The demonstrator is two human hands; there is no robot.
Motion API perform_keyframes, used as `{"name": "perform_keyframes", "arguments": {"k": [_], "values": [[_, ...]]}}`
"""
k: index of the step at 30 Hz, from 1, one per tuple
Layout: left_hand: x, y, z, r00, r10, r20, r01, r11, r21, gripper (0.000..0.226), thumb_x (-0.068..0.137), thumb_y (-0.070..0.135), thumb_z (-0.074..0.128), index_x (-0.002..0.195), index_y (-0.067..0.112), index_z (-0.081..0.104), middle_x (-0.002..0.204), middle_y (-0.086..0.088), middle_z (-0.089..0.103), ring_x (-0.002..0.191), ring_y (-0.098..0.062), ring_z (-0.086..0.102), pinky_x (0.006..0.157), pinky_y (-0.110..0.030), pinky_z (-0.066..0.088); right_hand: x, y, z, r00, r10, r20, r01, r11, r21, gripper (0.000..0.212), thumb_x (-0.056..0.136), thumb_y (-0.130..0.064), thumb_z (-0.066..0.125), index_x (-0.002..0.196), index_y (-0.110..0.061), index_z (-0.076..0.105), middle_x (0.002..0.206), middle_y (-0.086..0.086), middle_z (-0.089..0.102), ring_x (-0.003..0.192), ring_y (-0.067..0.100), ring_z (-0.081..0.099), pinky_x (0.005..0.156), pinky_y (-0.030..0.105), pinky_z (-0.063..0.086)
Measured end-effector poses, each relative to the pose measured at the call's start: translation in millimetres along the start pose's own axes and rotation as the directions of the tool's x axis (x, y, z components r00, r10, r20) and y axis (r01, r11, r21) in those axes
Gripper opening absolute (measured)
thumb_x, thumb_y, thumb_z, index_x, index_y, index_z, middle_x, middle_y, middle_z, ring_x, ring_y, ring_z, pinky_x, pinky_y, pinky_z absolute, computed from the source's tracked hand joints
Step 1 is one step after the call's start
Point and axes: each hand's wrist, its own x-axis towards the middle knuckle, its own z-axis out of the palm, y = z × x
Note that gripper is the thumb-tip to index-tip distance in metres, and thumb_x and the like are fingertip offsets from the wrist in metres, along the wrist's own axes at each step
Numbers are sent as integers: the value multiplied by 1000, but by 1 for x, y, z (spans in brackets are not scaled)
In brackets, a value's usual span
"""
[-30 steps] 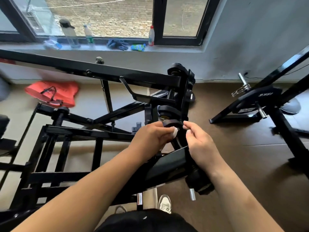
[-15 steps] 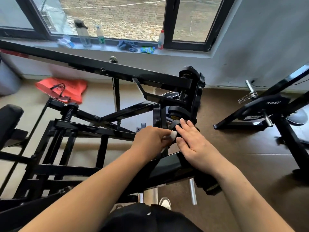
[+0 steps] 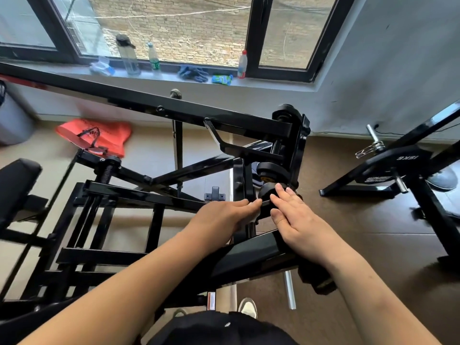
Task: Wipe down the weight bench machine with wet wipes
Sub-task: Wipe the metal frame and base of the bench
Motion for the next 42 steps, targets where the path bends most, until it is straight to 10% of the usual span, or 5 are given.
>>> {"name": "perform_keyframes", "arguments": {"k": [7,15,27,37,42], "values": [[16,6,-2,989,-117,92,119,993,-19,71,100,31,64,154,57,25,103,-6,72,91,-29,69,78,-43,56,5,2,2,1000,15,-18,-13,998,61,53,109,-40,42,160,-25,36,170,-19,11,155,-4,1,125,19,1],[-18,-9,2,913,-408,20,397,876,-275,59,88,20,70,141,41,58,131,1,71,128,-22,61,104,-36,50,4,3,0,999,14,-34,-10,995,98,53,108,-41,44,158,-25,40,169,-19,15,155,-4,4,126,21,4],[-54,9,-19,869,-493,-36,421,777,-469,50,88,10,63,127,40,71,122,11,74,119,-8,65,99,-13,47,1,-1,-2,998,-11,-56,12,1000,25,57,106,-43,47,158,-23,39,169,-15,17,156,-1,5,125,21,6],[-89,25,-25,939,-271,214,319,917,-238,75,104,56,42,165,25,12,172,8,-2,156,-9,16,126,-29,21,2,-57,47,965,-128,-227,128,992,-15,47,103,-42,49,143,-19,61,149,-2,58,147,11,42,125,31,26],[-84,26,-31,901,-321,291,384,903,-191,82,105,60,32,164,17,-4,173,-4,6,154,-24,26,122,-41,30,6,-54,58,967,-158,-202,109,967,-231,65,99,-56,28,137,-19,66,145,0,62,143,18,49,124,40,31]]}}
